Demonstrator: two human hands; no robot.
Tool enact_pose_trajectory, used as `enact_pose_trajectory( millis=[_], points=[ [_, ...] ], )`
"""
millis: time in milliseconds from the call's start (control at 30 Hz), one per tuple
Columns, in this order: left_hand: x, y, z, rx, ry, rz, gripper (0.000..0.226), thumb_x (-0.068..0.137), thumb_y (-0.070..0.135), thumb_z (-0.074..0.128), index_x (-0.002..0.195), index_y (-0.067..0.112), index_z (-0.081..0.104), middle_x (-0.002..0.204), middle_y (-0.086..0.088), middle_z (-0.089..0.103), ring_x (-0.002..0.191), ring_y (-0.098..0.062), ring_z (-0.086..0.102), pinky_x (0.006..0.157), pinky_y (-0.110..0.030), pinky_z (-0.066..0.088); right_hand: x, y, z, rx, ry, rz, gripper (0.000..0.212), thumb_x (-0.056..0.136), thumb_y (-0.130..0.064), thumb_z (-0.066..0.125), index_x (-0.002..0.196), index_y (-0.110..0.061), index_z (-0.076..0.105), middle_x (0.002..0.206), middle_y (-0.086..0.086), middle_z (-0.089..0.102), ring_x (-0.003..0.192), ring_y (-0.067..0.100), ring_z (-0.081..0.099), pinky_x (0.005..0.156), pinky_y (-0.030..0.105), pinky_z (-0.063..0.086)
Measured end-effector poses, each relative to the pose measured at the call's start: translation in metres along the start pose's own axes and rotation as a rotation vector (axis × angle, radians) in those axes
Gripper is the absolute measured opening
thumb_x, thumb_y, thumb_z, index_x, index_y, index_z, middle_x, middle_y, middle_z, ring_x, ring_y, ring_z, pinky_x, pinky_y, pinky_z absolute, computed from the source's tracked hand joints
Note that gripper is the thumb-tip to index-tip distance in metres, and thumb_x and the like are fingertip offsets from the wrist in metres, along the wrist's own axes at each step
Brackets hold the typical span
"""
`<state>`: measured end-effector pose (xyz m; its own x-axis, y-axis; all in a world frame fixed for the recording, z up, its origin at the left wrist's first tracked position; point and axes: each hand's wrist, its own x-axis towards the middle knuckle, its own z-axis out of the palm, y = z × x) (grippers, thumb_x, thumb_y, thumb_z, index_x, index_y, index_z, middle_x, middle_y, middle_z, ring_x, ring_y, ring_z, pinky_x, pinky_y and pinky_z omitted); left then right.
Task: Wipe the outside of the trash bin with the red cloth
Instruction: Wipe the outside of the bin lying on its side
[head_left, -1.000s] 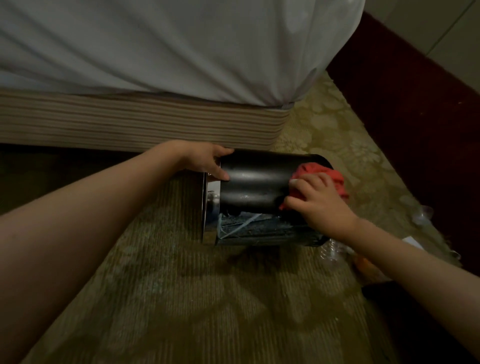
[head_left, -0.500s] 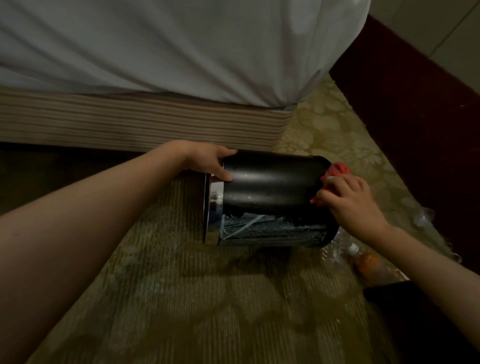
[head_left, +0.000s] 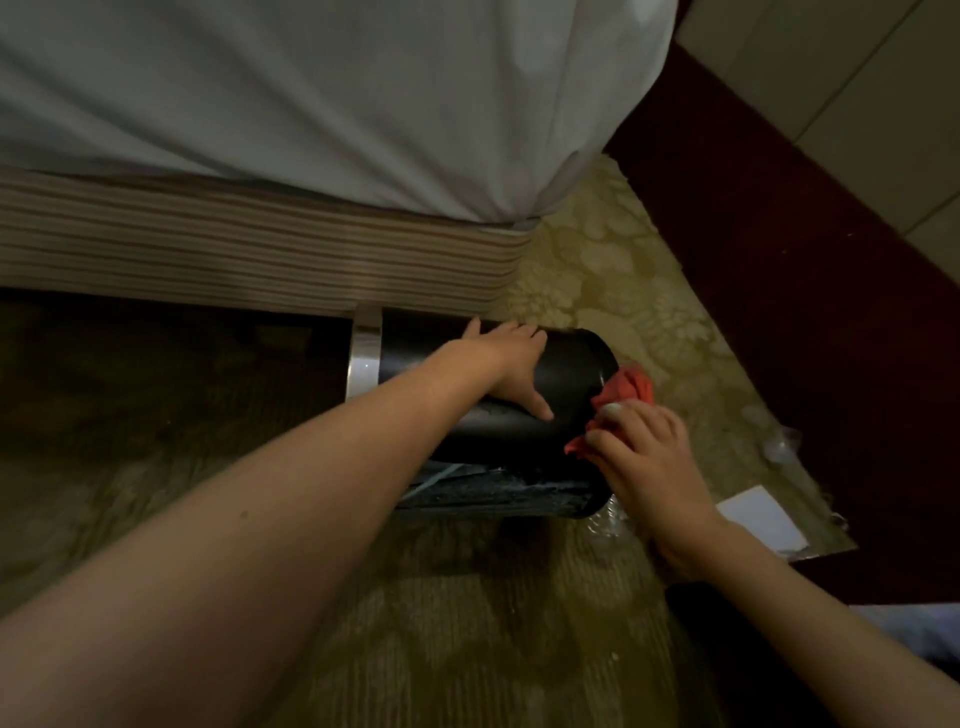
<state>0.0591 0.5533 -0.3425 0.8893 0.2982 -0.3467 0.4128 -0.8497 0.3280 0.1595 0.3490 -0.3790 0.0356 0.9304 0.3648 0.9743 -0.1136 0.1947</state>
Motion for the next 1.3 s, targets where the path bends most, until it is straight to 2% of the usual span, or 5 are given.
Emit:
enact_pose_trajectory(
  millis=[133, 367, 633, 1100, 1300],
  points=[
    [0.002, 0.000, 0.000, 0.029, 0.003, 0.017, 0.102, 0.077, 0.056, 0.063, 0.149, 0.016, 0.005, 0.158, -0.001, -0.001, 0.145, -0.020, 0.001, 0.113, -0.056, 0.002, -0.005, 0.005, 0.005, -0.042, 0.019, -0.059, 0.017, 0.080, -0.021, 0.059, 0.090, -0.012, 0.070, 0.104, 0.013, 0.065, 0.106, 0.030, 0.051, 0.084, 0.048, 0.043],
    [0.006, -0.006, 0.005, 0.005, 0.028, 0.019, 0.102, 0.076, 0.058, 0.062, 0.149, 0.018, 0.004, 0.158, 0.001, 0.000, 0.145, -0.018, 0.000, 0.113, -0.054, -0.001, 0.076, 0.016, 0.011, 0.157, -0.069, 0.582, 0.024, 0.092, -0.034, 0.052, 0.103, -0.015, 0.062, 0.109, 0.009, 0.052, 0.105, 0.030, 0.044, 0.083, 0.046, 0.043],
    [0.016, -0.017, 0.000, -0.036, 0.042, 0.013, 0.101, 0.074, 0.061, 0.061, 0.149, 0.021, 0.007, 0.158, 0.003, 0.006, 0.144, -0.016, 0.007, 0.113, -0.052, 0.001, -0.008, -0.008, 0.009, 0.196, -0.020, 0.367, 0.018, 0.086, -0.024, 0.058, 0.094, -0.012, 0.069, 0.103, 0.011, 0.056, 0.096, 0.032, 0.050, 0.074, 0.034, 0.040],
    [0.015, -0.021, 0.005, -0.037, 0.079, 0.014, 0.094, 0.078, 0.061, 0.057, 0.149, 0.025, 0.007, 0.158, 0.002, 0.003, 0.145, -0.018, 0.005, 0.113, -0.052, 0.002, 0.103, 0.033, 0.025, 0.168, -0.104, 0.584, 0.018, 0.092, -0.029, 0.054, 0.105, -0.017, 0.059, 0.112, 0.011, 0.047, 0.107, 0.031, 0.039, 0.084, 0.039, 0.037],
    [0.016, -0.023, 0.003, -0.056, 0.071, 0.010, 0.094, 0.078, 0.063, 0.056, 0.149, 0.026, 0.008, 0.158, 0.002, 0.004, 0.145, -0.018, 0.005, 0.113, -0.051, 0.002, 0.015, 0.007, 0.025, 0.286, 0.040, 0.495, 0.012, 0.089, -0.022, 0.058, 0.097, -0.015, 0.063, 0.103, 0.005, 0.049, 0.093, 0.023, 0.041, 0.074, 0.037, 0.042]
  ],
)
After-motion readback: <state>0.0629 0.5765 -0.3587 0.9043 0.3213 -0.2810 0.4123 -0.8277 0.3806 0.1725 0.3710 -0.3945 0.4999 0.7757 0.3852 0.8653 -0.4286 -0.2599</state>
